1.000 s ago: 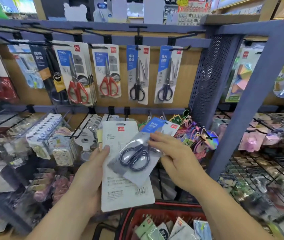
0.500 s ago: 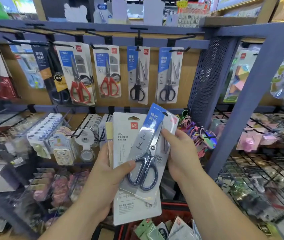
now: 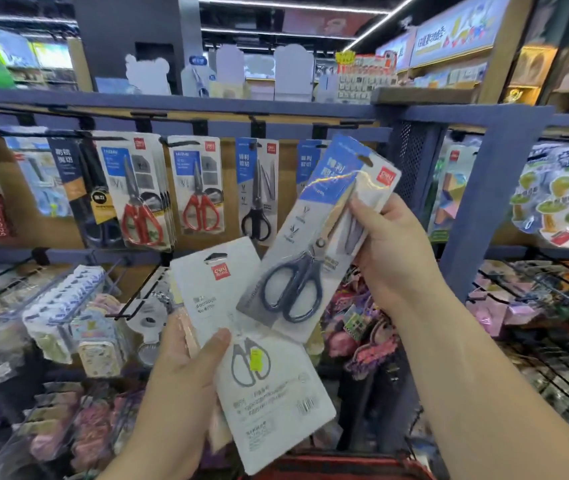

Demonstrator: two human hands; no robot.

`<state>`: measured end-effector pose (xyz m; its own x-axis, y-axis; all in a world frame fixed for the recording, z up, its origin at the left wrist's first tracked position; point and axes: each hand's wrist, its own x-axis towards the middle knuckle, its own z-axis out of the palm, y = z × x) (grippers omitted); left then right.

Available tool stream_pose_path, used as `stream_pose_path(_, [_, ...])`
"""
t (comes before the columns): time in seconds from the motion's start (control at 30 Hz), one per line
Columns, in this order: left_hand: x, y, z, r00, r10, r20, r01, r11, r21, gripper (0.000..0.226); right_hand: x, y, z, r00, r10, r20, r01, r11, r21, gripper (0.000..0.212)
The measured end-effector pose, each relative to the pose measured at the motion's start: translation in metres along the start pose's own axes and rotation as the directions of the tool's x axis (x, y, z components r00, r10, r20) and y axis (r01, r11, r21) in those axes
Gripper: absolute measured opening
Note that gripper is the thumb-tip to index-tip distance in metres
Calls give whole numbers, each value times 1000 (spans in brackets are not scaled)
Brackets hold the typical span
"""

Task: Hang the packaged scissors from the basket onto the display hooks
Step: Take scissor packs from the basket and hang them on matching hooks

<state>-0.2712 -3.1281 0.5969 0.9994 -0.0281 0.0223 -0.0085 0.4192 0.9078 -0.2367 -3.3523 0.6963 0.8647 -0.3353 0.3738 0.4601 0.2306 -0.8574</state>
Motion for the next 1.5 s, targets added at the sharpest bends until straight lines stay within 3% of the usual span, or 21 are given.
stream_pose_path(0.17, [1, 0, 21, 995, 46, 85, -51, 997, 57, 37, 6, 9, 12, 998, 14, 56, -17, 998, 56, 29])
stream_pose_path(0.3, [6, -8, 20, 994, -30, 107, 12, 986, 165, 39, 4, 11, 9, 997, 52, 63, -58, 993, 102, 28])
stream_pose_path(0.5, [15, -15, 4, 998, -17, -54, 24, 992, 124, 33, 33, -9, -17, 999, -23, 31, 28, 988, -153, 19])
stream_pose_path(0.73, [14, 4, 10, 998, 46, -35, -41, 991, 125, 30, 82, 6, -21, 995, -101, 26, 101, 880, -465, 9])
stream_pose_path(0.9, [16, 15, 6, 994, 76, -76, -70, 994, 78, 29, 123, 30, -30, 996, 13, -83, -47, 905, -423, 9])
stream_pose_path(0.97, [17, 17, 4, 994, 67, -82, -61, 996, 68, 30, 141, 38, -30, 986, 62, -152, -123, 894, -432, 21])
stream_pose_path(1.07, [18, 17, 0, 995, 56, -84, -51, 997, 60, 31, 175, 54, -34, 979, 31, -199, -130, 853, -505, 39])
stream_pose_path(1.2, [19, 16, -4, 994, 52, -94, -46, 997, 61, 30, 177, 51, -17, 966, -7, -258, -165, 753, -637, 32])
stream_pose_path(1.33, [17, 16, -6, 996, 60, -62, -55, 996, 72, 33, 129, 49, -9, 915, -189, -357, -122, 714, -690, 39])
stream_pose_path(1.37, [17, 17, -8, 997, 60, -51, -56, 996, 73, 33, 105, 48, -4, 934, -180, -308, -69, 757, -650, 36])
stream_pose_path(1.43, [16, 16, -11, 998, 63, -31, -60, 995, 82, 33, 46, 47, 6, 999, -1, -51, -28, 827, -561, 24])
stream_pose_path(1.5, [13, 16, -12, 998, 60, -20, -59, 996, 74, 36, -17, 51, 14, 944, 233, 235, -45, 794, -606, 22])
